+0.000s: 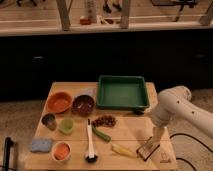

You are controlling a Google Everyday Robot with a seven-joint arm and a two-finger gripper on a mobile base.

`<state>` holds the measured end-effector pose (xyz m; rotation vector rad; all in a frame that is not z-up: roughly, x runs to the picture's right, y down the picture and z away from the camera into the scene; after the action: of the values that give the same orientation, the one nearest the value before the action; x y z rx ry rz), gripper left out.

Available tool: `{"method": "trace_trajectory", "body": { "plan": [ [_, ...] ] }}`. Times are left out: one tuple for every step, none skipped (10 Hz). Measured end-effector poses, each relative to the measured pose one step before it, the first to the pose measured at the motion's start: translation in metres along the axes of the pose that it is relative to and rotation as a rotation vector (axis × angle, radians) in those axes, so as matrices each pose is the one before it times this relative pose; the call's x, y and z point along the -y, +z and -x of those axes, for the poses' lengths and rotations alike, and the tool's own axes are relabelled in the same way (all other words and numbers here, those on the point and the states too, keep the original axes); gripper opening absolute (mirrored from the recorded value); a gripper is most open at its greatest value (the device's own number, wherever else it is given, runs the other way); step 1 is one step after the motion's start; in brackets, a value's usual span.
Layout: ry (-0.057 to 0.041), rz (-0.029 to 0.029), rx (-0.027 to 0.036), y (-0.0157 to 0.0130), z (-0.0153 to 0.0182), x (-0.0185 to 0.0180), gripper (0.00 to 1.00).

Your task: Place eraser in table surface

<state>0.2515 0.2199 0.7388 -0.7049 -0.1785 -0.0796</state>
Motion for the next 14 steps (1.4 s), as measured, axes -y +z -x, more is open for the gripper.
{"method": "trace_trajectory", "body": {
  "plan": [
    [-0.00273, 0.00245, 0.00031, 0.00378, -0.00097, -0.00462, 0.80],
    [-0.00132, 0.00585, 0.00049, 0.00355, -0.00222, -0.00484, 0.80],
    [0.00080, 0.00633, 0.00225, 0.00404, -0.00365, -0.00630, 0.80],
    [-0.00189, 0.00657, 0.00413, 0.00540, -0.00247, -0.00618, 0.80],
    [-0.00454, 0.00450, 0.00254, 0.00563, -0.00187, -0.00518, 0.80],
    [-0.00214, 0.00172, 0.00104, 0.00404, -0.00125, -0.00287, 0.80],
    [-0.00634, 0.00434, 0.00252, 0.00952, -0.00115, -0.00391, 0.80],
    [-0.00504, 0.00371, 0.00160, 0.00715, 0.00013, -0.00209, 0.80],
    [-0.00326, 0.00198, 0.00047, 0.00481, 0.00004, -0.00112, 0.80],
    [-0.00424, 0.00347, 0.00115, 0.00619, 0.00124, -0.00120, 0.80],
    [-0.00281, 0.00418, 0.00202, 0.00431, 0.00108, -0.00055, 0.80],
    [-0.00281, 0.00589, 0.00326, 0.00526, 0.00124, -0.00043, 0.80],
    [-0.00046, 0.00601, 0.00221, 0.00431, 0.00005, -0.00097, 0.79],
    [0.00029, 0.00725, 0.00369, 0.00538, -0.00014, -0.00168, 0.72]
  ]
}}
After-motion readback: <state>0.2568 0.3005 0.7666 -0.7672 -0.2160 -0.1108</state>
